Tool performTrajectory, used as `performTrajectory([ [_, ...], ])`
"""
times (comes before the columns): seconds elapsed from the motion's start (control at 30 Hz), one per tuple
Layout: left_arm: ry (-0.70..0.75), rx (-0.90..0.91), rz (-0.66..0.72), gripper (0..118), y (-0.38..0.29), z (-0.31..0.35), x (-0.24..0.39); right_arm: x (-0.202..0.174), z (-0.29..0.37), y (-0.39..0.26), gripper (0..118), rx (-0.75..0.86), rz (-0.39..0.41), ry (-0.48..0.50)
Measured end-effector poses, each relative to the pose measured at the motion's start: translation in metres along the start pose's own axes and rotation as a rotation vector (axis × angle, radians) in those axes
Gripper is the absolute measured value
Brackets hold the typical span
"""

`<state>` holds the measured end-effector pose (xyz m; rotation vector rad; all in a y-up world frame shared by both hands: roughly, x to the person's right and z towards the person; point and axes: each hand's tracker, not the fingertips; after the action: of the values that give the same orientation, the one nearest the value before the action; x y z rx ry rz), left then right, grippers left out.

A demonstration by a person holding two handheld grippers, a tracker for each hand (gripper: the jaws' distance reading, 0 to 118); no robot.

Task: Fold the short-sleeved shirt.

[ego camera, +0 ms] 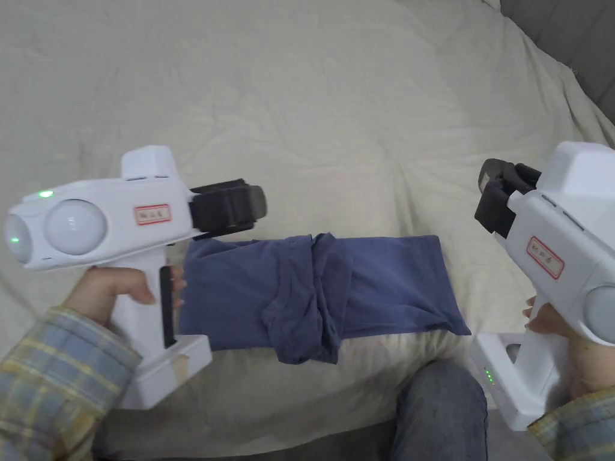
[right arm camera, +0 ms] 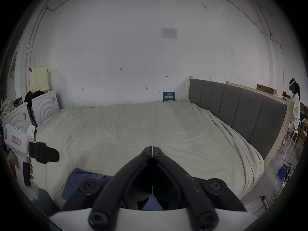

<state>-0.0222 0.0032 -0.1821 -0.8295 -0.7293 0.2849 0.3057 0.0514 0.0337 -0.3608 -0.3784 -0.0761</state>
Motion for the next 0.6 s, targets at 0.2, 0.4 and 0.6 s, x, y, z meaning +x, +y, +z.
performTrajectory([
  [0.2, -0.014, -0.076, 0.23, 118, -0.018, -0.01, -0.081, -0.005, -0.006, 0.008, 1, 0.004, 0.005, 0.0],
  [0.4, -0.167, -0.263, 0.38, 118, -0.053, -0.032, -0.123, -0.011, -0.013, 0.011, 1, -0.017, 0.038, -0.006],
  [0.6, -0.248, -0.293, 0.456, 118, -0.066, -0.048, -0.125, -0.014, -0.018, 0.009, 1, -0.041, 0.044, -0.016],
])
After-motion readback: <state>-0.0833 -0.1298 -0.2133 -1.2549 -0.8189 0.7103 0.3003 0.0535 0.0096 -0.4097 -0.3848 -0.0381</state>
